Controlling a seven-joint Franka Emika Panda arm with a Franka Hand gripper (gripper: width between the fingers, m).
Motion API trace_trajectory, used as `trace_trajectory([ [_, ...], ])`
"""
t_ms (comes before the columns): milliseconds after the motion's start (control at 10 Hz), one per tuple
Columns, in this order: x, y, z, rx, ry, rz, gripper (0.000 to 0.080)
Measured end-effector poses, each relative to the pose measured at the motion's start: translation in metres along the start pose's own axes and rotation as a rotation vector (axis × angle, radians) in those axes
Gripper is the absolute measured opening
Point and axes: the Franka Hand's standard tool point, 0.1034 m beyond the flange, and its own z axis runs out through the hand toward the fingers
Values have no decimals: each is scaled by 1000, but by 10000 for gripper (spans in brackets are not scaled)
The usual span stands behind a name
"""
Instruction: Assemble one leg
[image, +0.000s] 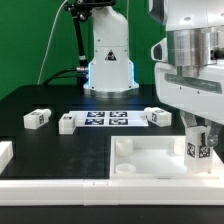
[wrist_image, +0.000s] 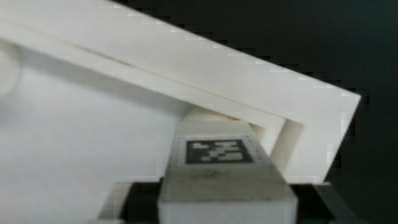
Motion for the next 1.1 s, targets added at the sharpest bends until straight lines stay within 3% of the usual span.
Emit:
trace_trajectory([
  [100, 0, 0, 0, 0, 0, -21, 294],
  [300, 0, 0, 0, 1, 0, -142, 605],
  [400, -1, -1, 0, 1, 0, -160, 636],
  [800, 2, -2, 1, -4, 8, -731, 649],
  [1100, 1, -1, 3, -18, 16, -1008, 649],
])
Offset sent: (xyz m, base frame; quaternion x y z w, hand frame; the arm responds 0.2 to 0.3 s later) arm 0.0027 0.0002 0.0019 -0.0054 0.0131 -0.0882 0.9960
